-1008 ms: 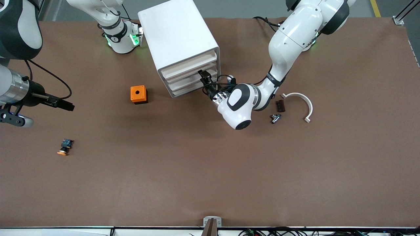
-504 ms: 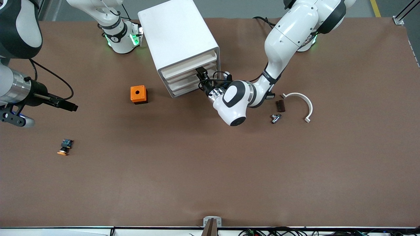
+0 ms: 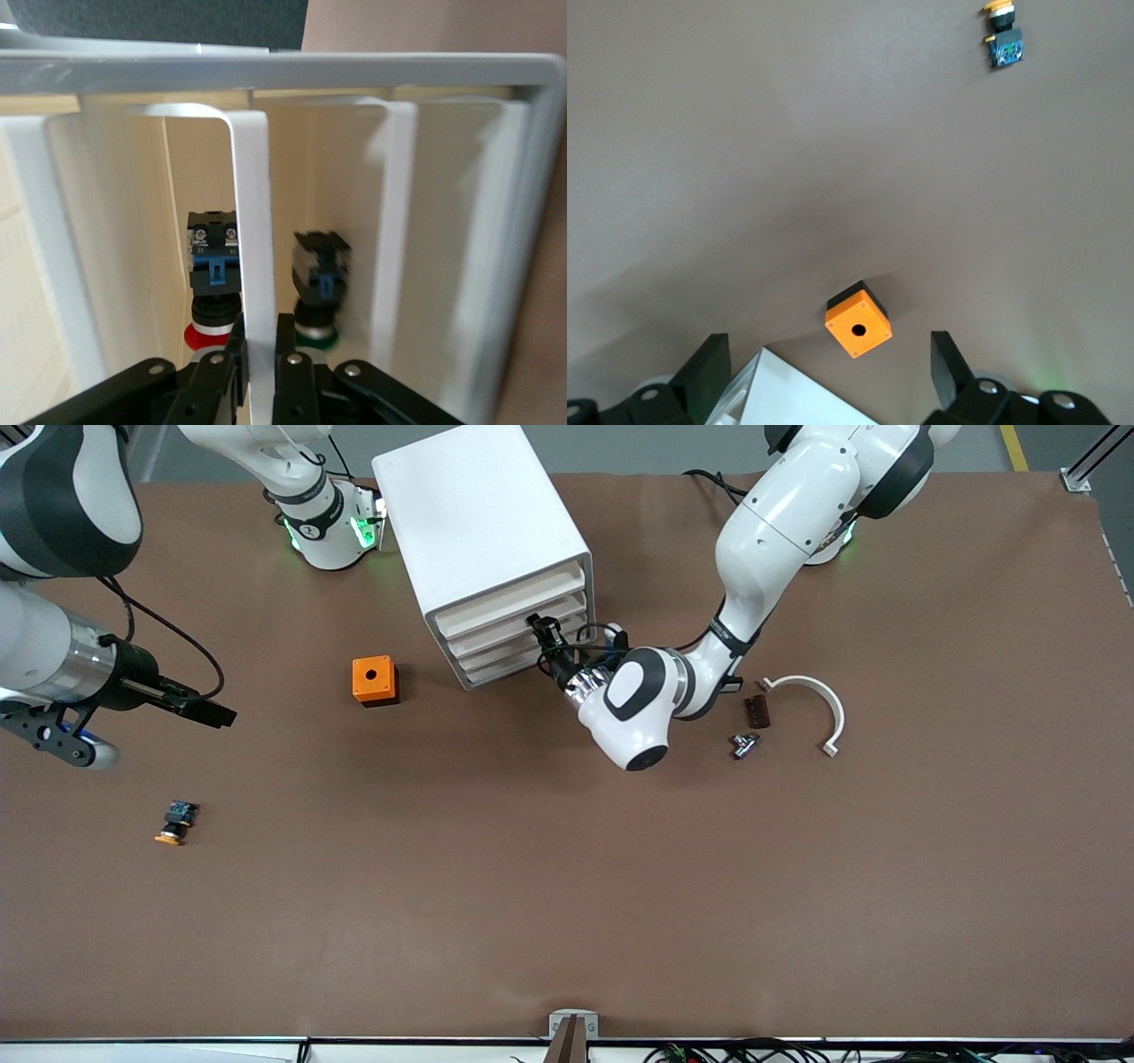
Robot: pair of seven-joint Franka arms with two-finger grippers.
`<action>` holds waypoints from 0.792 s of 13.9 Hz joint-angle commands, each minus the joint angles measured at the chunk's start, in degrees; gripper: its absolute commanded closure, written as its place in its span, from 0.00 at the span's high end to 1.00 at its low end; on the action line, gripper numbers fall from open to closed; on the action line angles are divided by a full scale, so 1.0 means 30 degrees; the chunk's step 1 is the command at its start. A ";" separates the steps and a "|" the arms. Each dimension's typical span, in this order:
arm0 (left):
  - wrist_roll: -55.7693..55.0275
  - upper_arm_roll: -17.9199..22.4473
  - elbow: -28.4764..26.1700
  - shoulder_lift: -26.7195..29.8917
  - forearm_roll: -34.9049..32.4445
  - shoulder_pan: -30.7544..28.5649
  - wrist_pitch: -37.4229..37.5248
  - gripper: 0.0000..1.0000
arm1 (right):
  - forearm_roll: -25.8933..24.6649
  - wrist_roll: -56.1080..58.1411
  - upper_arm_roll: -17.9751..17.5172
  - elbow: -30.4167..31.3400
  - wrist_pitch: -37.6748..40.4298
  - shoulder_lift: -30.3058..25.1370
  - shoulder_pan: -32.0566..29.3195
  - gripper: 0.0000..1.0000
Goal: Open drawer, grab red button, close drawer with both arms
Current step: 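Pull the drawer open with the left gripper while the right gripper approaches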
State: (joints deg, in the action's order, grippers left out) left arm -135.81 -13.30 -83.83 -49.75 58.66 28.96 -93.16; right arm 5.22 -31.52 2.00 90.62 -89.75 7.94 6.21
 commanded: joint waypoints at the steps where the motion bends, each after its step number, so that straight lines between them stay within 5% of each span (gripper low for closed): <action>1: 0.0211 0.0096 0.0871 -0.0174 0.0339 -0.1299 0.0086 0.01 | 0.0165 -0.1880 0.0065 -0.0237 0.0123 0.0047 0.0917 1.00; 6: 0.1086 0.0096 0.1899 -0.0437 0.0368 -0.2650 -0.0557 0.12 | 0.0165 -0.7354 0.0094 -0.0237 -0.0637 0.0076 0.4458 1.00; 7: 0.1235 0.0096 0.1928 -0.0466 0.0513 -0.2709 -0.1081 0.23 | 0.0136 -0.8524 0.0094 -0.0237 -0.0988 0.0076 0.5132 1.00; 8: 0.1294 0.0125 0.1929 -0.0437 0.0689 -0.2739 -0.1550 0.46 | 0.0136 -0.9522 0.0094 -0.0237 -0.1194 0.0076 0.5690 1.00; 9: 0.1266 0.0096 0.1929 -0.0408 0.0690 -0.2768 -0.1729 0.81 | 0.0136 -1.0518 0.0094 -0.0237 -0.1341 0.0105 0.6362 1.00; 10: 0.1266 0.0125 0.1958 -0.0350 0.0690 -0.2827 -0.1730 0.99 | 0.0107 -1.1602 0.0094 -0.0208 -0.1546 0.0106 0.7094 1.00; 11: 0.1237 0.0125 0.1958 -0.0262 0.0661 -0.2885 -0.1701 0.99 | 0.0078 -1.2773 0.0094 -0.0063 -0.1867 0.0106 0.7681 1.00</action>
State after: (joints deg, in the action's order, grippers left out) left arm -132.50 -12.42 -79.23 -50.01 59.52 20.73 -97.90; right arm 5.53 -64.06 1.64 90.64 -94.27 7.99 26.11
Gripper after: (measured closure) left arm 0.489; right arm 0.000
